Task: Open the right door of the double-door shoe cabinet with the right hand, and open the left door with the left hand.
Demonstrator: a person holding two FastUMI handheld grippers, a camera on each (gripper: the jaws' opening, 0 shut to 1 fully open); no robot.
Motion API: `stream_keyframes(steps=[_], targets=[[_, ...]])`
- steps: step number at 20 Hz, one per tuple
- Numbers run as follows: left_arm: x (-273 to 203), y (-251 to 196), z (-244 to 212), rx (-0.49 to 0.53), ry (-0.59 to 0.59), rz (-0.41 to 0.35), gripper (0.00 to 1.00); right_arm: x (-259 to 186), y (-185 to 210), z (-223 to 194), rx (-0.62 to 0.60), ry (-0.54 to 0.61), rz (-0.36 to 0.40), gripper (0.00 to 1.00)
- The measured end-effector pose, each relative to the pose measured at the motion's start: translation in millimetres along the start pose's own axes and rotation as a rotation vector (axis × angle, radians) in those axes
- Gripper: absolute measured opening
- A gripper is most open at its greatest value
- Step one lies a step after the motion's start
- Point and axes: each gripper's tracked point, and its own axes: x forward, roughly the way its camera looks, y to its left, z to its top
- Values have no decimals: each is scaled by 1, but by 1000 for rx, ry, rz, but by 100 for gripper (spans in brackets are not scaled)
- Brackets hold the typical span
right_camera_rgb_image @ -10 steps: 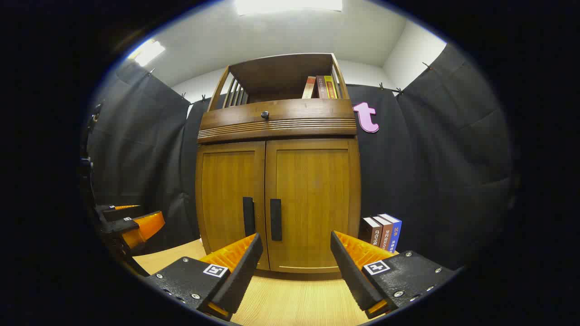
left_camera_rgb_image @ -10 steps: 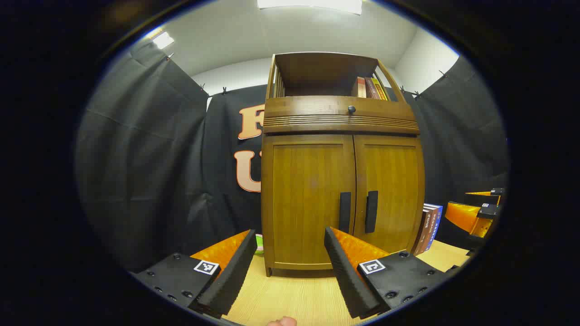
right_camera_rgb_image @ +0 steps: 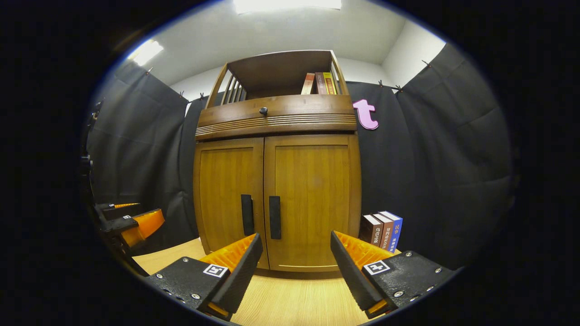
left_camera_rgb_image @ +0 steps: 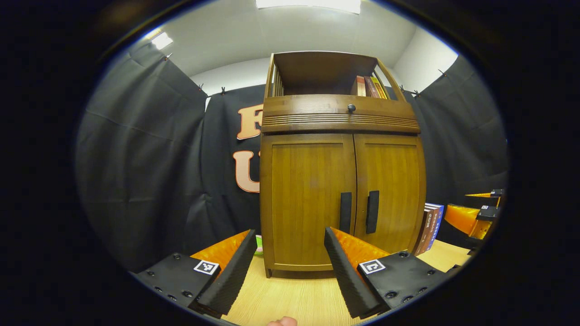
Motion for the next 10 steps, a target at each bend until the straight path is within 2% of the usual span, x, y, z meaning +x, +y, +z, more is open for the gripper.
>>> stream_keyframes(steps=[1,2,3,4,5,6,8,9,10], targets=[[1,0,1,-1,-1,-1,95,0,0,1,0,1,0,93],[1,0,1,0,-1,-1,94,1,0,1,0,0,-1,100],[2,0,1,1,-3,-1,94,1,-1,2,1,-2,-2,93],[1,0,1,1,-3,-3,94,1,-1,1,3,-3,-2,100],[1,-1,2,2,-2,-6,94,1,0,2,5,-6,0,100],[1,-2,3,2,-3,-9,95,0,0,3,6,-7,0,93],[0,-3,8,2,-15,-10,95,-2,1,7,11,-17,3,93],[0,-3,9,4,-17,-9,95,-3,2,11,12,-29,4,100],[-2,-3,11,4,-21,-8,95,-6,2,13,12,-36,3,93]])
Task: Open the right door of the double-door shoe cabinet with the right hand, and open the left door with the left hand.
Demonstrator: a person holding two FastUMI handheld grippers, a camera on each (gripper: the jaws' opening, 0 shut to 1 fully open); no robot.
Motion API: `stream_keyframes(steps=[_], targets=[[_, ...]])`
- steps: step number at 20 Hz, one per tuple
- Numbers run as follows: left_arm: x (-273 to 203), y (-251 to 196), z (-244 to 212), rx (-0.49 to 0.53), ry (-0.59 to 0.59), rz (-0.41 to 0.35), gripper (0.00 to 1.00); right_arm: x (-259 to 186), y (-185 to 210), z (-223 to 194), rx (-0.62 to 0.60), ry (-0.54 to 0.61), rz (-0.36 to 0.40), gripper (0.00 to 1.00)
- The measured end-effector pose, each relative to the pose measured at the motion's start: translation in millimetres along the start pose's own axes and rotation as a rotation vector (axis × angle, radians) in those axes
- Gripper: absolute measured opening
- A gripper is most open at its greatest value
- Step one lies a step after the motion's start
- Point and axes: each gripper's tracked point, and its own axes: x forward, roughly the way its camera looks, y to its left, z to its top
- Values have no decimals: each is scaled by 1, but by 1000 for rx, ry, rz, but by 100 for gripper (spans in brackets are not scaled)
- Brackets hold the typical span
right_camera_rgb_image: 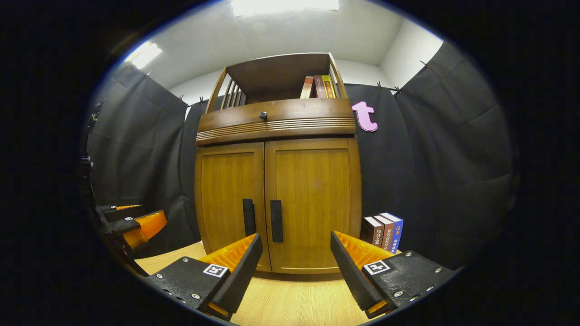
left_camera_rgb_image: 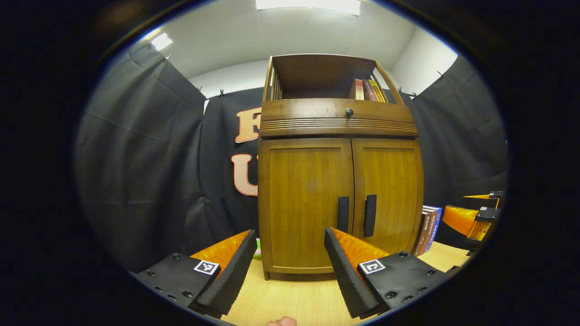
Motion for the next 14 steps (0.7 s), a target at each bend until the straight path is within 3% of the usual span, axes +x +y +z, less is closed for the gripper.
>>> stream_keyframes(steps=[1,2,7,8,11,12,14], targets=[[-1,1,1,-1,-1,1,94,-3,1,0,-1,-3,-1,93],[-5,0,2,-6,-2,-2,94,-5,0,1,0,-5,-1,100],[-15,6,1,-8,2,13,95,-16,-5,2,-3,-14,-8,100],[-18,5,2,-12,2,12,97,-18,-7,2,-1,-11,-10,93],[-22,11,5,-22,2,23,95,-22,-10,4,11,-16,-15,100],[-23,11,6,-22,0,27,95,-22,-9,4,12,-14,-16,93],[-25,13,8,-19,-5,33,95,-22,-8,3,7,-9,-11,93]])
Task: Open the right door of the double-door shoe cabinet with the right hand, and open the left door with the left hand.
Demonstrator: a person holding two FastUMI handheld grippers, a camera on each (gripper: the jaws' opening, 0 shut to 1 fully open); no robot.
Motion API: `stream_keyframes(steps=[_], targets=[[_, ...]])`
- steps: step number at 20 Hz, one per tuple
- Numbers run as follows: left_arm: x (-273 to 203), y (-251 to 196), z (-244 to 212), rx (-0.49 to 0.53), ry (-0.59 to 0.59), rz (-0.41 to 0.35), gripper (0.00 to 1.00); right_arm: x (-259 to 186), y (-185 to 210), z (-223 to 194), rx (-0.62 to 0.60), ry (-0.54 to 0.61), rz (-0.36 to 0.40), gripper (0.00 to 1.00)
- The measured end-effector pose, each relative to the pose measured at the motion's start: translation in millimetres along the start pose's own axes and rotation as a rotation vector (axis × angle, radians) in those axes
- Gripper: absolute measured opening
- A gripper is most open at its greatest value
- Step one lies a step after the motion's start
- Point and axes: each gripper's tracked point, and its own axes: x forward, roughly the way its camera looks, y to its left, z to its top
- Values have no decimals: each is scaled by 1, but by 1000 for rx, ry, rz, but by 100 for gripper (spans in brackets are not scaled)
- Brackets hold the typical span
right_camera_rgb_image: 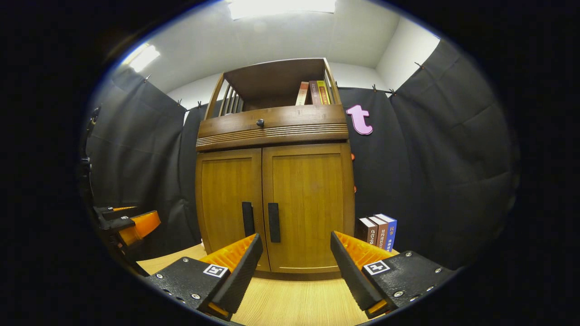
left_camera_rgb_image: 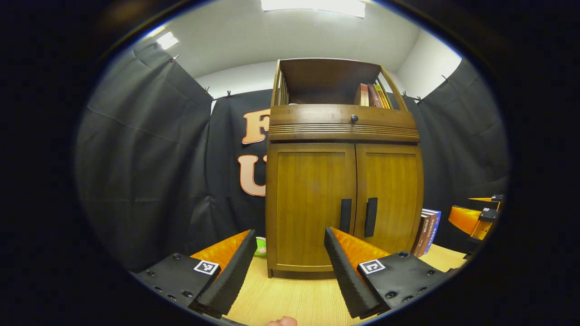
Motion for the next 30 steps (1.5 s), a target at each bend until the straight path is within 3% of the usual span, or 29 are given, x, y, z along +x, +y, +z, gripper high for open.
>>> stream_keyframes(steps=[7,8,9,14,19,20,21,25,26,29,30], targets=[[-11,3,4,0,0,8,97,33,14,25,-29,-47,35,93],[-14,4,3,0,3,8,97,44,18,26,-41,-46,38,100],[-15,5,4,3,9,10,97,57,22,24,-50,-38,48,93],[-20,9,5,0,12,30,96,138,38,-5,-85,22,80,93],[-37,25,7,14,9,54,97,214,50,-33,-36,79,74,93],[-37,29,8,14,5,65,96,231,50,-41,-31,88,72,100],[-37,33,8,13,4,77,99,241,51,-49,-28,119,74,93],[-37,51,10,25,-3,130,99,273,47,-77,-35,188,45,93],[-36,57,11,27,-4,141,94,276,47,-82,-26,194,33,93],[-31,69,11,23,-7,166,94,284,48,-93,-13,192,28,93],[-29,70,10,24,-4,168,99,286,49,-95,-21,189,29,93]])
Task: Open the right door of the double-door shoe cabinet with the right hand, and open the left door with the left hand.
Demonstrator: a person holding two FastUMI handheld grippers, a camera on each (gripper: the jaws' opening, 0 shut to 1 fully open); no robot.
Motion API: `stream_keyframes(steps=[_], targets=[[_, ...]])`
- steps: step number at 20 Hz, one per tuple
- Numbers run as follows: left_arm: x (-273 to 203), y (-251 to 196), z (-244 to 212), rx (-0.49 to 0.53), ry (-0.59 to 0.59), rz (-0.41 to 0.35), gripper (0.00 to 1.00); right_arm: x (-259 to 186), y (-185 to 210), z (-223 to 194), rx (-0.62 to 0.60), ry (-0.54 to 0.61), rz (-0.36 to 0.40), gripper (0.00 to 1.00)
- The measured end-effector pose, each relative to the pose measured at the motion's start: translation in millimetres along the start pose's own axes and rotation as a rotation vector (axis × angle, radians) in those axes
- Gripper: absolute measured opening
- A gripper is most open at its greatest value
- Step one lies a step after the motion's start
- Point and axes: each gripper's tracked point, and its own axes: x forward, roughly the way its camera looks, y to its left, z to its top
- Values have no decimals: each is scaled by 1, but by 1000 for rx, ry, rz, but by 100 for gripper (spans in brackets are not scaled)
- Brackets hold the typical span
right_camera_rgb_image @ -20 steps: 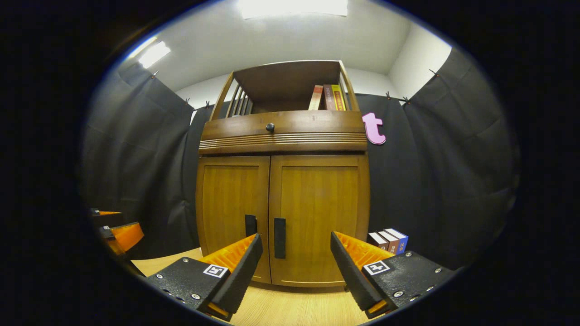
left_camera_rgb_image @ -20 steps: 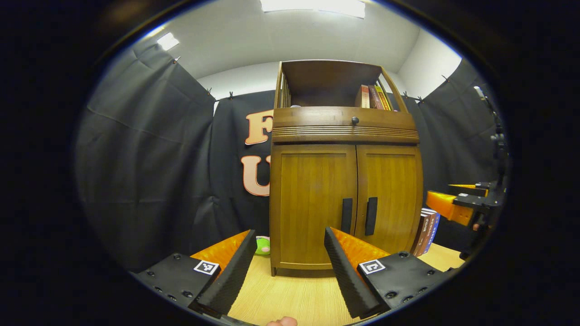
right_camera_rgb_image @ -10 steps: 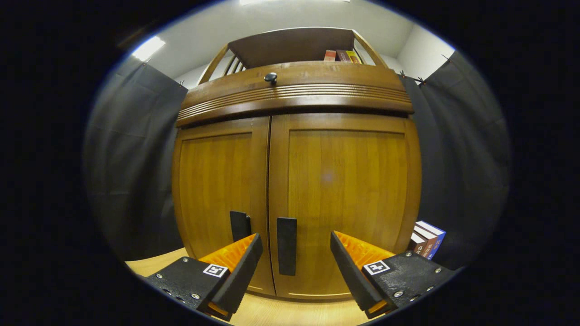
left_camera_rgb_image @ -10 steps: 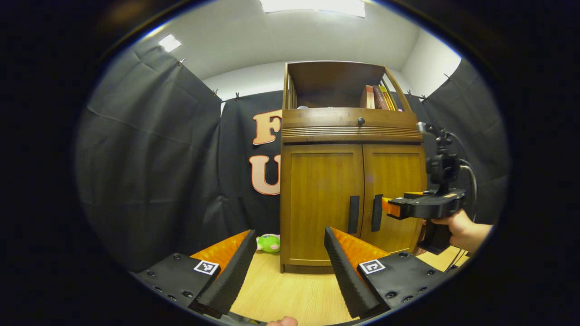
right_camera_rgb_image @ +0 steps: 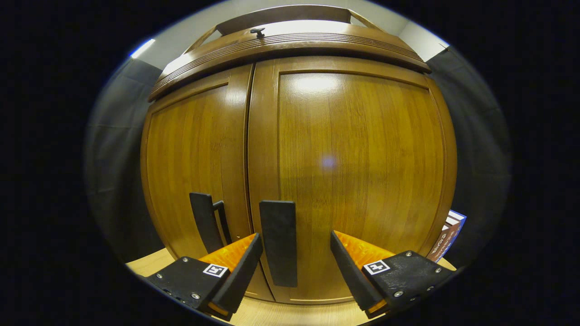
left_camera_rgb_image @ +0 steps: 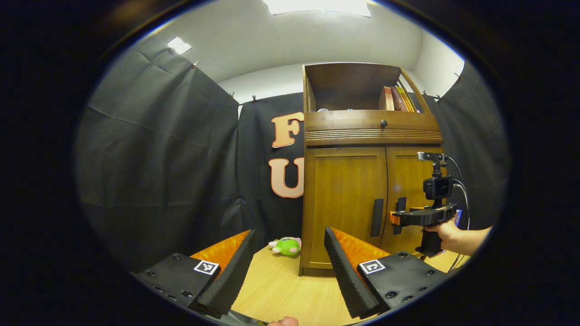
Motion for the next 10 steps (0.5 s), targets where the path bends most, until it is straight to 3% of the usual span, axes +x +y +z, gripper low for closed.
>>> stream_keyframes(steps=[1,2,5,7,8,9,10], targets=[[2,1,-1,2,5,-2,99,0,0,-1,-10,1,-4,100],[3,1,-3,3,7,-4,99,-1,-1,-1,-20,-8,-15,92],[7,1,-4,-4,6,-6,95,1,-4,-3,-35,-13,-36,86],[10,1,-6,-8,8,-12,97,0,-3,-5,-18,-12,-38,69],[11,0,-7,-9,10,-16,95,0,-1,-6,-8,-11,-33,77],[13,0,-7,-11,11,-20,96,1,2,-7,1,-10,-25,74],[14,0,-7,-11,13,-23,97,1,6,-7,8,-13,-15,54]])
